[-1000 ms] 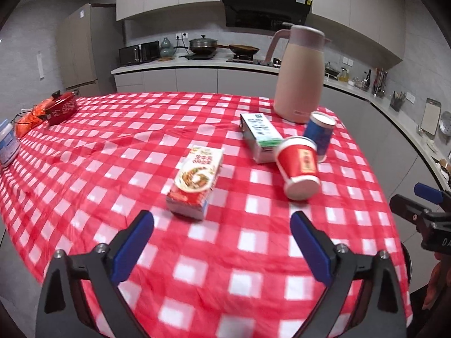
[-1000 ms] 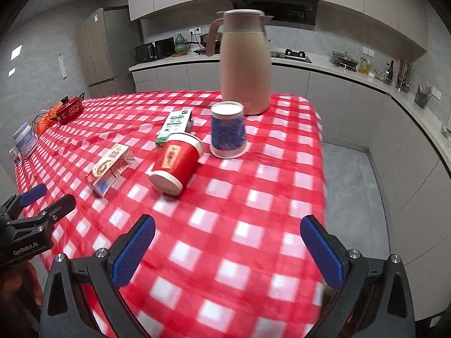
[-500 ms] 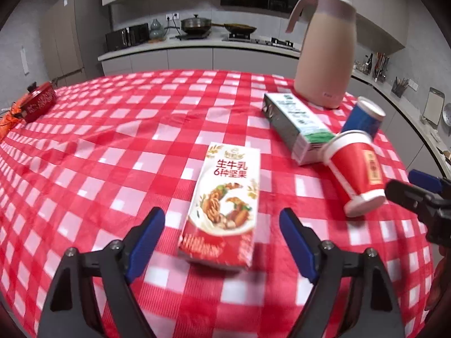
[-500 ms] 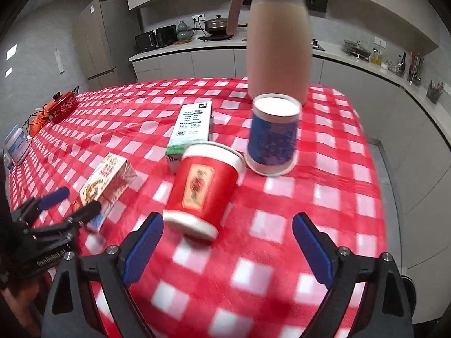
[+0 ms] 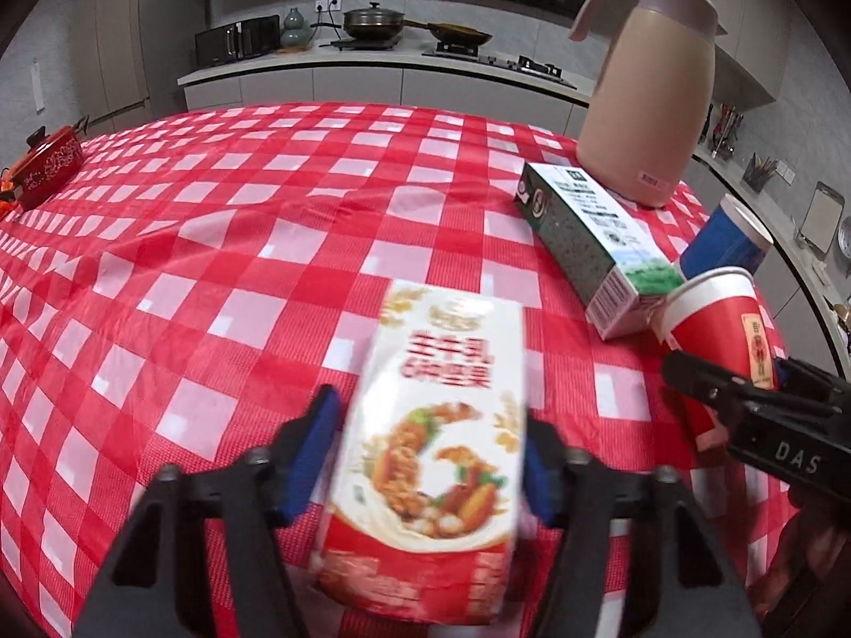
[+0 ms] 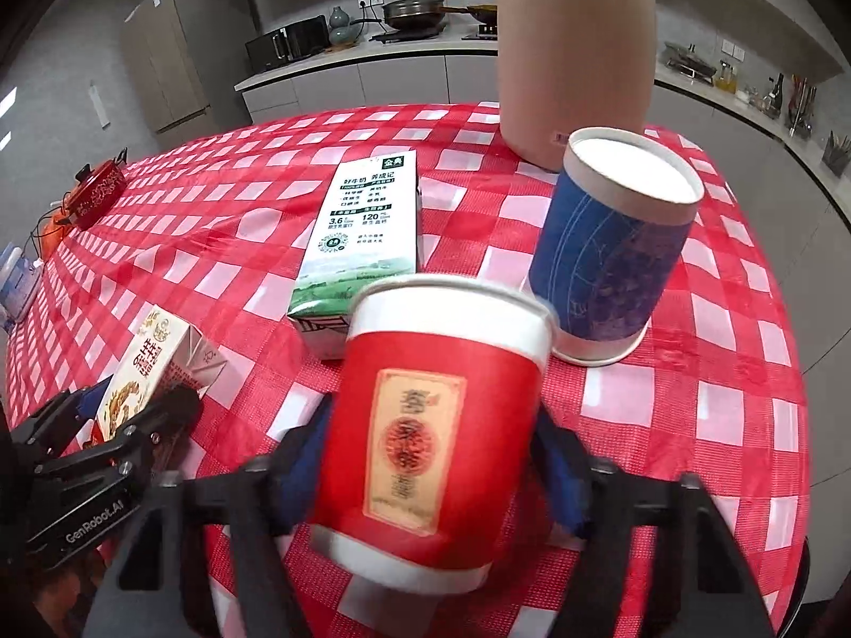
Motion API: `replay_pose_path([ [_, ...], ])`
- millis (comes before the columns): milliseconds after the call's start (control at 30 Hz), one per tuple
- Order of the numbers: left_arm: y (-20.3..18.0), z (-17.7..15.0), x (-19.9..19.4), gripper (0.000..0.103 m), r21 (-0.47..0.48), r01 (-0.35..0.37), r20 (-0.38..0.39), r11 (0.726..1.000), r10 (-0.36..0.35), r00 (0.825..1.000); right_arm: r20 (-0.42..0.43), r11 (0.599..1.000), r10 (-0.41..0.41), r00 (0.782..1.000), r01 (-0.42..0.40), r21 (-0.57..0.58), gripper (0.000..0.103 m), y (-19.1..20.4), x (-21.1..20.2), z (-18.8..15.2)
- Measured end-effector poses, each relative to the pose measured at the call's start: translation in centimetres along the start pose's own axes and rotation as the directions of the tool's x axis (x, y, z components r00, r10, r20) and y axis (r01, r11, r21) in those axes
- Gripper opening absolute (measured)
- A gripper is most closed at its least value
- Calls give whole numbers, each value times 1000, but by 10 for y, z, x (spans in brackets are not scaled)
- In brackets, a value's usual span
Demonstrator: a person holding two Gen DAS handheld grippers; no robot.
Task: Collect trash
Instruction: 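Grasp the nut milk snack box with the left tool while the right tool grasps the red cup, then carry the snack box and red cup with both tools over the black bin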
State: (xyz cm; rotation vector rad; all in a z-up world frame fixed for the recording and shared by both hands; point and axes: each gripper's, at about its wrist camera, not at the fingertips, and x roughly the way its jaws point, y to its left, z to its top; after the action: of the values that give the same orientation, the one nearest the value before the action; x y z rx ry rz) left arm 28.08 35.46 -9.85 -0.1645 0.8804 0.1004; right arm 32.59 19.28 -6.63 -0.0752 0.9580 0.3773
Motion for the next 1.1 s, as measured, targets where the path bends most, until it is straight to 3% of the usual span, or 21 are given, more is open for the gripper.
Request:
replay_pose_path([
  [500, -34, -2, -53, 52, 37, 70, 60, 997, -72, 996, 77, 1000, -21, 997, 21, -2, 62, -24, -61, -12],
  [867, -104, -21, -86, 52, 120, 125, 79, 985, -135, 988, 130, 998, -54, 990, 48, 47, 62, -72, -121, -42],
  [1100, -159, -43, -104, 52, 168, 155, 72, 973, -169, 983, 142, 994, -82, 986, 70, 89, 62, -124, -160, -78],
])
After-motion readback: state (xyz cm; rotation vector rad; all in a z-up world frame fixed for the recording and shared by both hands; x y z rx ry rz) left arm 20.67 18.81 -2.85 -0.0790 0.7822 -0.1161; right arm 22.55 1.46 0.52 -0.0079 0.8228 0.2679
